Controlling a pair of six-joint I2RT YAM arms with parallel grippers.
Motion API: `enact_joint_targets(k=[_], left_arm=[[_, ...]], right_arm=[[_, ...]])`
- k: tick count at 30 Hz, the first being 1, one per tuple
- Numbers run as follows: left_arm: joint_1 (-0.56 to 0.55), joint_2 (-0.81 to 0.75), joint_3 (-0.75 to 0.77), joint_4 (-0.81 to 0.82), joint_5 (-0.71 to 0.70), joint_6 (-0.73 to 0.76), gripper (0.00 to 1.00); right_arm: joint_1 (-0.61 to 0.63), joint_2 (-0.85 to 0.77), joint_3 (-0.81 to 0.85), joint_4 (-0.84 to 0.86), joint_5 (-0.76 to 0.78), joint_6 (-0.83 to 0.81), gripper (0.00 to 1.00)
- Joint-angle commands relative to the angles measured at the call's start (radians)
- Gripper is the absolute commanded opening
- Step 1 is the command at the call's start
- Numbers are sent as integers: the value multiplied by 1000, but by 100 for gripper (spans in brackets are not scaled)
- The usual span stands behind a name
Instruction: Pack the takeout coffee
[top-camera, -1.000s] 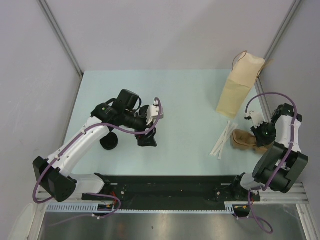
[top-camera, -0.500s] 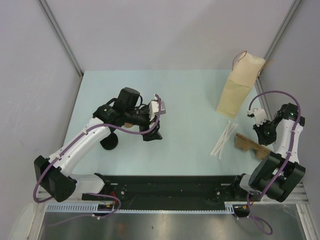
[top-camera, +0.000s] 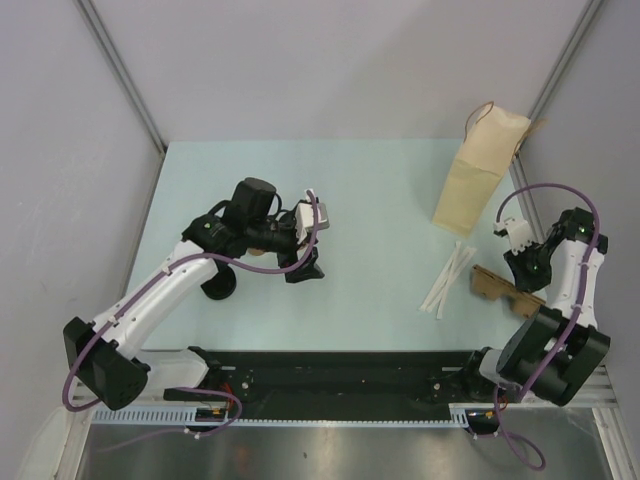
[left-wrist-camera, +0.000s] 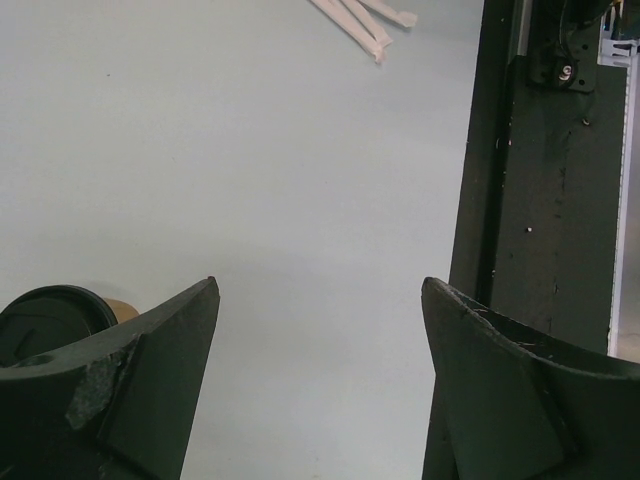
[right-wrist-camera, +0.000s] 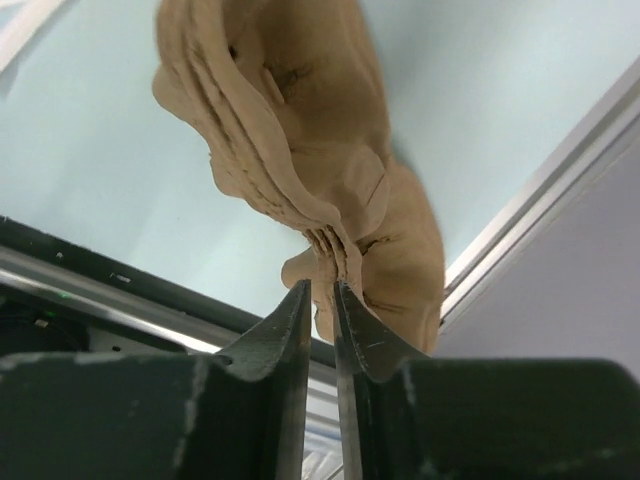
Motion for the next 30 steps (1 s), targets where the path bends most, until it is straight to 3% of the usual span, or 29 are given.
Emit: enact_joint_targets(k=[1, 6, 30], left_arm=[[-5, -29, -7, 30, 7, -11, 88], [-5, -29, -7, 31, 4, -11, 88], [-5, -26, -4, 33, 2, -16, 88]], right_arm=[[-52, 101, 94, -49, -34, -4, 21], [-80, 153, 140, -115, -53, -35, 27], [-77, 218, 140, -35, -10, -4, 20]])
